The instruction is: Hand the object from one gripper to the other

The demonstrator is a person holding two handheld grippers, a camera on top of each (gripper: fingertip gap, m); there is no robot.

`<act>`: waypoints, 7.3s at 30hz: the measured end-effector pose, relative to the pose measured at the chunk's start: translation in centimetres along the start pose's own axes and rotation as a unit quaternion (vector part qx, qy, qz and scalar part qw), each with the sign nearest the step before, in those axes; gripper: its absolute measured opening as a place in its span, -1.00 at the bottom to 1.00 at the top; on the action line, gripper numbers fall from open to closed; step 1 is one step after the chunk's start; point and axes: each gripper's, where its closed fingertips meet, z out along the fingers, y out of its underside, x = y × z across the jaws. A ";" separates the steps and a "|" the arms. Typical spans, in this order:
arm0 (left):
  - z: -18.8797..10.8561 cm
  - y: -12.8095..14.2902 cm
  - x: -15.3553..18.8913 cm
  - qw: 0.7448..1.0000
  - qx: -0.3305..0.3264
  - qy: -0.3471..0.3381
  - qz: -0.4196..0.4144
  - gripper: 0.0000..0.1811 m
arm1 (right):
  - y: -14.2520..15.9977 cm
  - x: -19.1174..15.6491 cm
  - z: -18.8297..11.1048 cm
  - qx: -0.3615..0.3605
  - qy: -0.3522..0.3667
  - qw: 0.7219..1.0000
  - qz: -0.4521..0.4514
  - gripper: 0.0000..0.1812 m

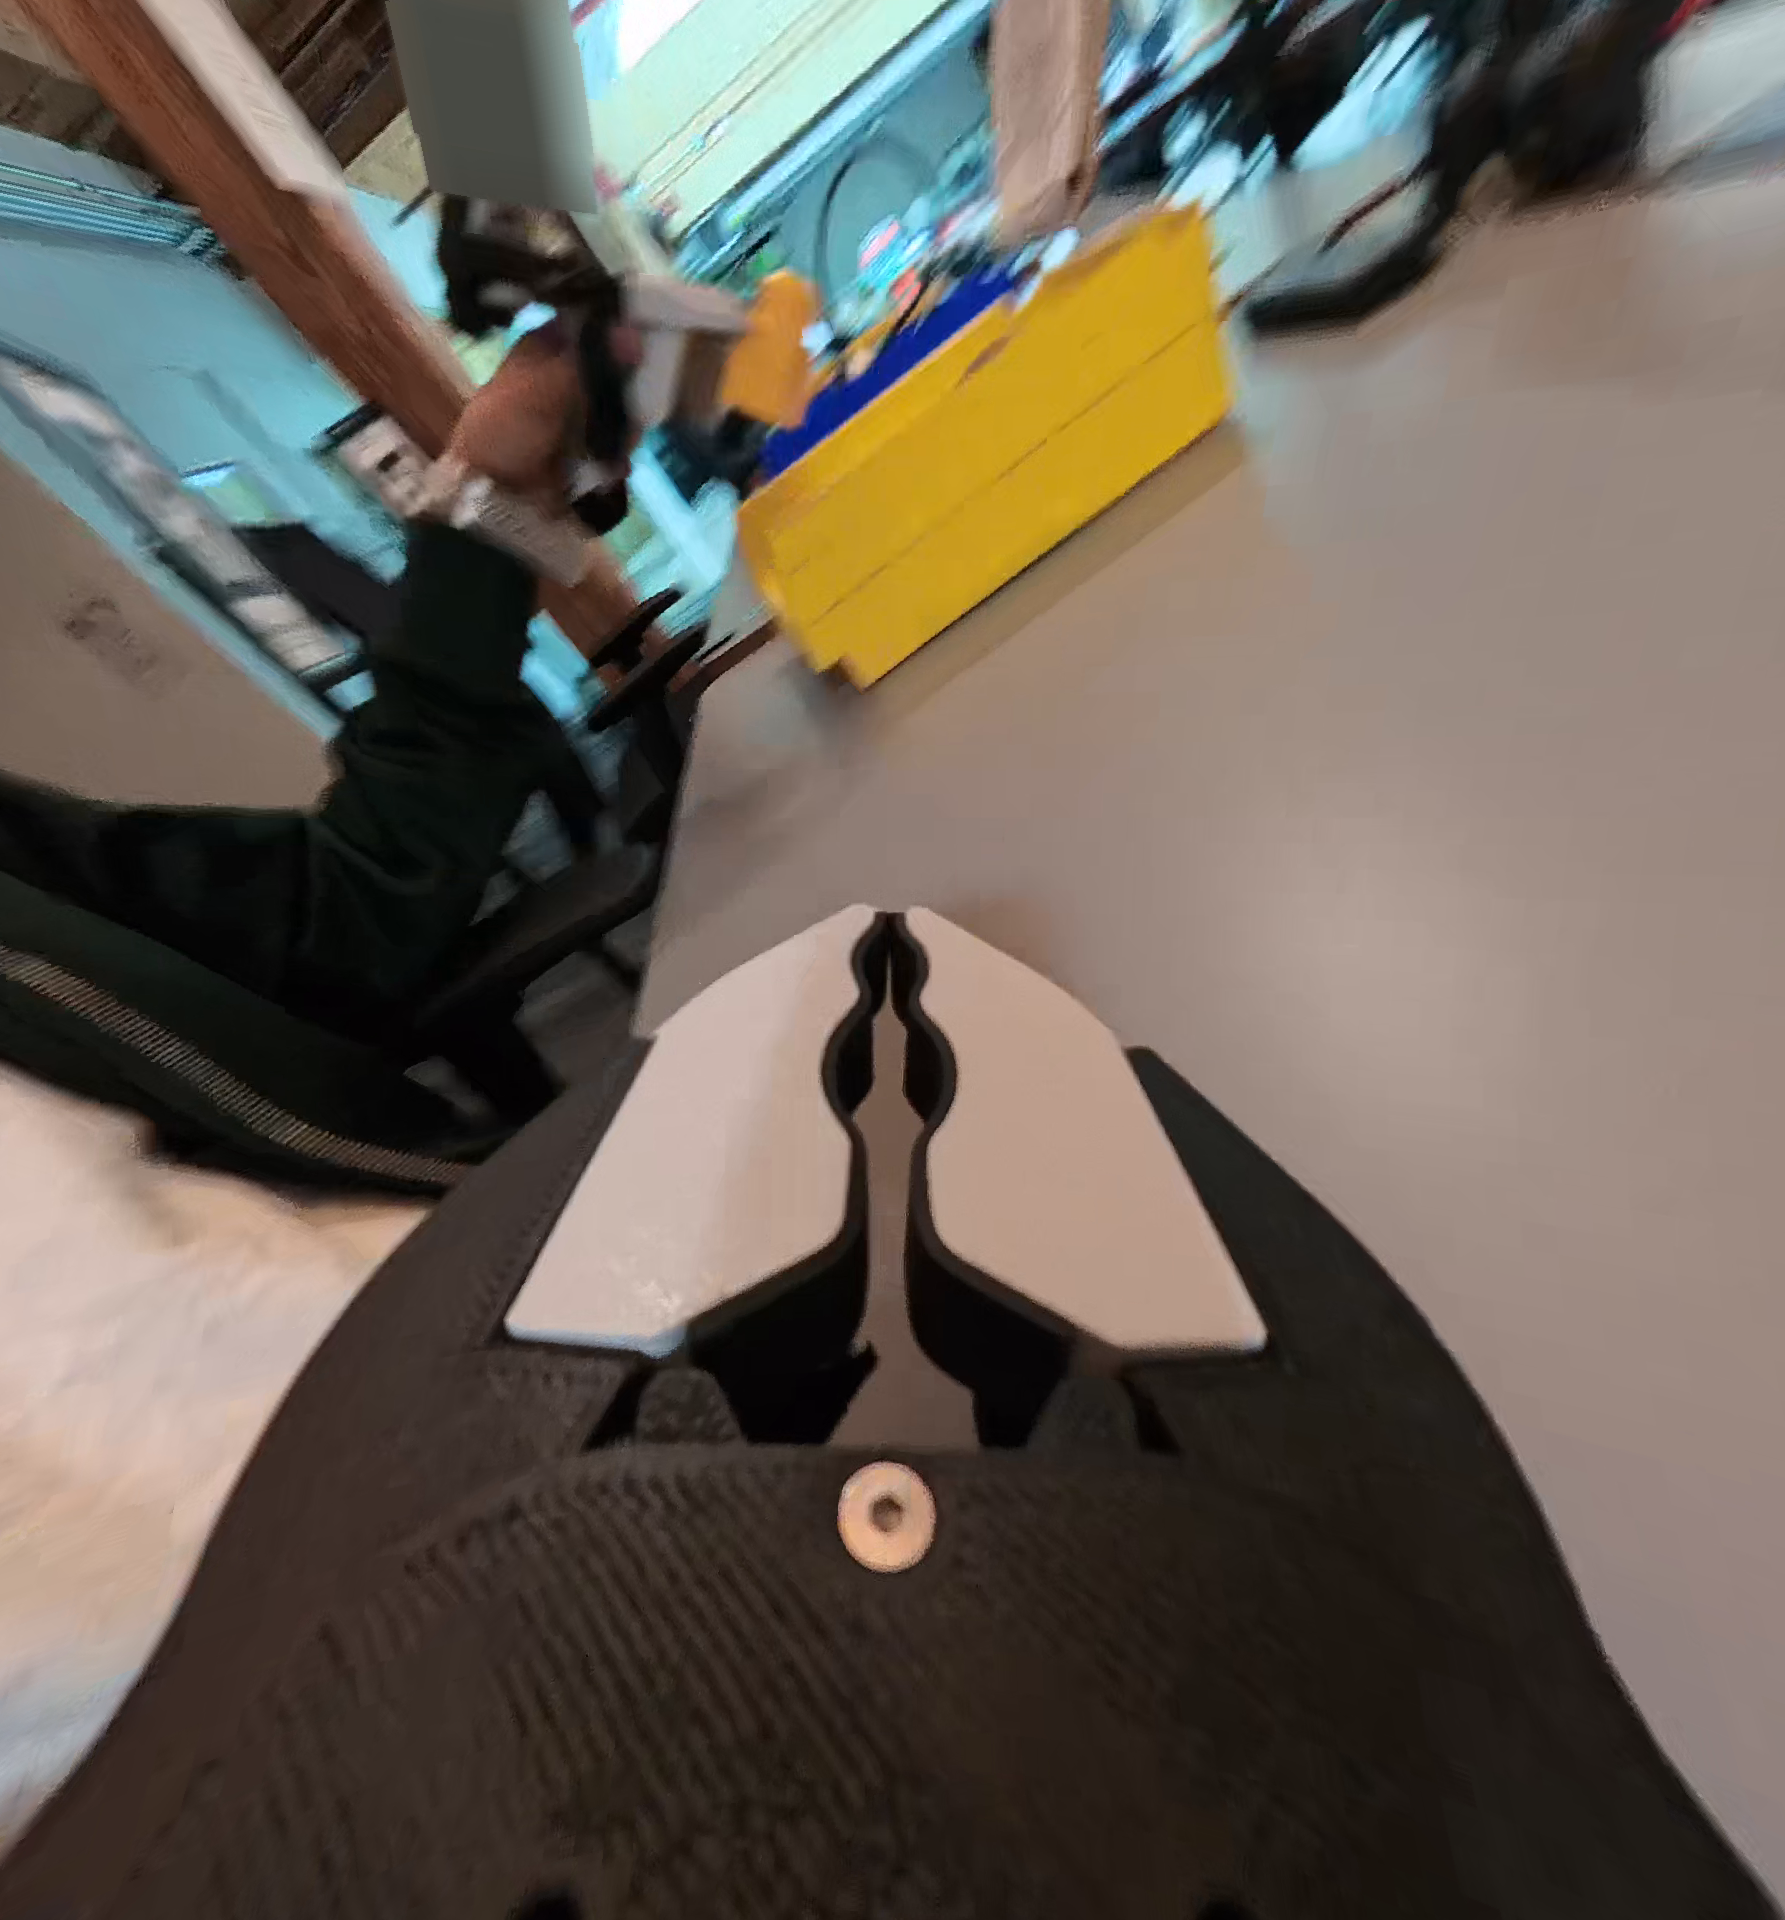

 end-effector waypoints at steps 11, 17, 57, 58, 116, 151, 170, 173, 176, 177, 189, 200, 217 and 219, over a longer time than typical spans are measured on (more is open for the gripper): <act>9.0 -1.7 24.4 0.911 0.192 0.302 0.204 -0.62 | -9.1 -3.3 1.1 0.188 0.020 0.968 -0.163 -0.79; 16.3 2.3 29.2 0.875 0.173 0.417 0.174 -0.63 | -5.9 -1.6 -0.9 0.136 0.033 0.972 -0.186 -0.67; 18.9 6.6 30.2 0.870 0.143 0.441 0.168 -0.15 | -6.0 -2.6 -0.3 0.121 0.021 0.966 -0.228 -0.69; 19.0 7.0 30.4 0.869 0.134 0.442 0.177 -0.16 | -5.9 -3.0 -0.1 0.121 0.014 0.965 -0.231 -0.69; 22.5 5.9 23.7 0.923 0.127 0.088 0.353 -0.59 | -4.8 1.1 1.4 0.110 0.097 0.982 -0.116 -0.31; 21.5 6.4 28.4 0.921 0.145 0.296 0.208 -0.13 | -5.4 1.4 0.2 0.142 0.086 0.984 -0.068 -0.62; 17.6 4.7 29.4 0.844 0.149 0.515 -0.014 -0.51 | -4.1 -1.3 2.8 0.103 0.005 0.991 -0.090 -0.61; 17.7 4.7 29.4 0.845 0.147 0.513 -0.011 -0.51 | -4.2 -1.3 2.7 0.108 0.003 0.990 -0.085 -0.61; 17.7 4.8 29.5 0.845 0.146 0.515 -0.011 -0.51 | -4.3 -1.2 2.7 0.111 0.004 0.990 -0.083 -0.61; 17.7 4.8 29.6 0.845 0.146 0.515 -0.009 -0.52 | -4.2 -1.2 2.7 0.111 0.003 0.990 -0.082 -0.61; 18.8 4.7 27.9 0.884 0.141 0.445 0.011 -0.61 | -4.8 0.6 1.9 0.117 0.075 0.983 -0.116 -0.18; 21.8 6.7 26.5 0.943 0.081 0.305 0.104 -0.61 | -0.6 5.5 1.6 -0.186 0.363 0.756 -0.511 -0.40; 21.9 7.6 27.5 0.933 0.062 0.339 0.103 -0.60 | 0.0 5.8 1.7 -0.228 0.385 0.680 -0.581 -0.67; 21.3 6.9 27.8 0.925 0.086 0.360 0.092 -0.54 | -0.2 5.7 1.7 -0.214 0.383 0.697 -0.567 -0.68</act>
